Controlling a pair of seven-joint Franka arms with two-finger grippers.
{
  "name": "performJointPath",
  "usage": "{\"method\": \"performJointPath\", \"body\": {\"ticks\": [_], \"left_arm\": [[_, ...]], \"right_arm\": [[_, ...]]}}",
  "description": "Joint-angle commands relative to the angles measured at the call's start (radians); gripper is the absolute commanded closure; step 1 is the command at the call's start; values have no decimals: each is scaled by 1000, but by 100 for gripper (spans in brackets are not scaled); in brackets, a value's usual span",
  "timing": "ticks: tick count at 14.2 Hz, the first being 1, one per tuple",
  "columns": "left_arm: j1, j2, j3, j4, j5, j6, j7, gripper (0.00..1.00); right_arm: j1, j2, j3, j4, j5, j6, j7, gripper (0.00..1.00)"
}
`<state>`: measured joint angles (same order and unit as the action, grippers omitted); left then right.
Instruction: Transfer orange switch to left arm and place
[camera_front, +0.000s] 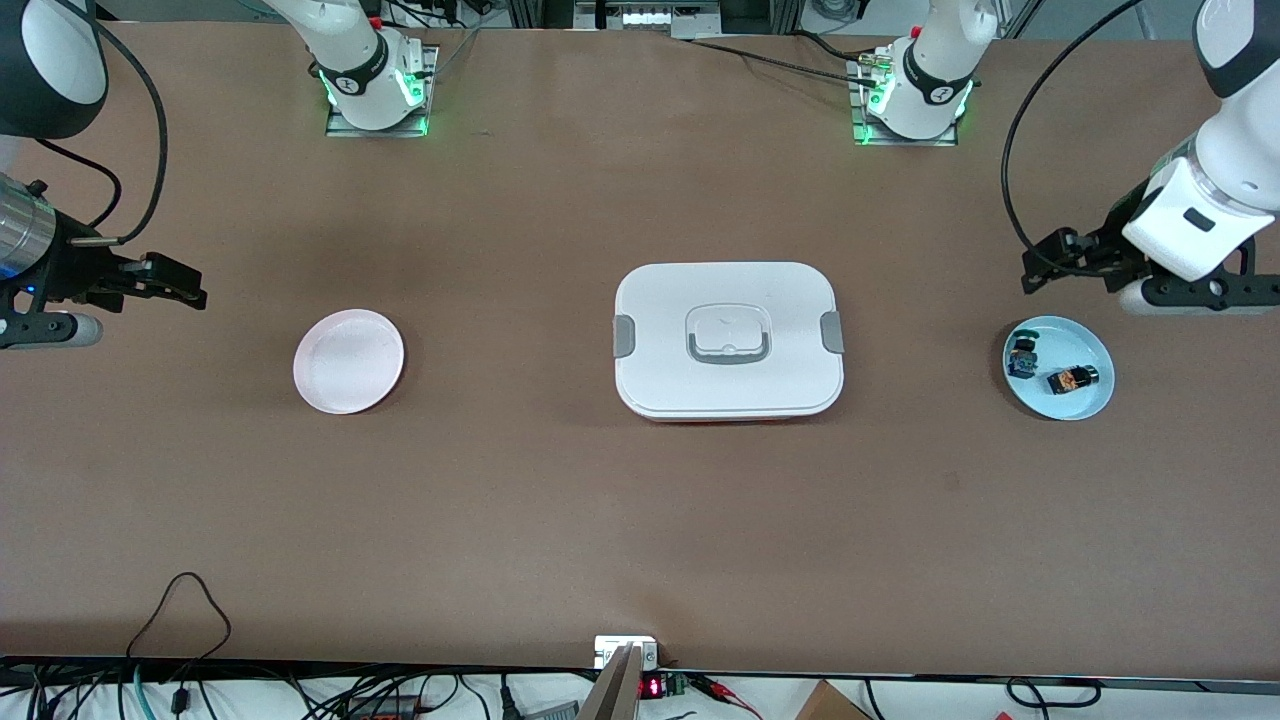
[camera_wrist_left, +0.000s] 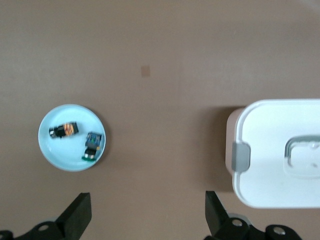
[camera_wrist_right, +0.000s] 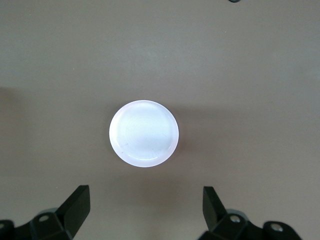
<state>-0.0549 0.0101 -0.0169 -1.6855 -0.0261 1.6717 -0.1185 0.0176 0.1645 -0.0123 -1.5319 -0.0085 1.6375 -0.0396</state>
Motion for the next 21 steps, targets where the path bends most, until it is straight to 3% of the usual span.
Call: {"method": "performJointPath", "body": {"ticks": [1, 21], "left_arm": [[-3, -36, 15, -26, 20, -18, -6, 0], [-3, -27, 9, -5, 22, -52, -6, 0]], "right_arm": [[-5, -13, 6, 2, -2, -15, -2, 0], [-16, -13, 3, 1, -5, -21, 4, 0]]}}
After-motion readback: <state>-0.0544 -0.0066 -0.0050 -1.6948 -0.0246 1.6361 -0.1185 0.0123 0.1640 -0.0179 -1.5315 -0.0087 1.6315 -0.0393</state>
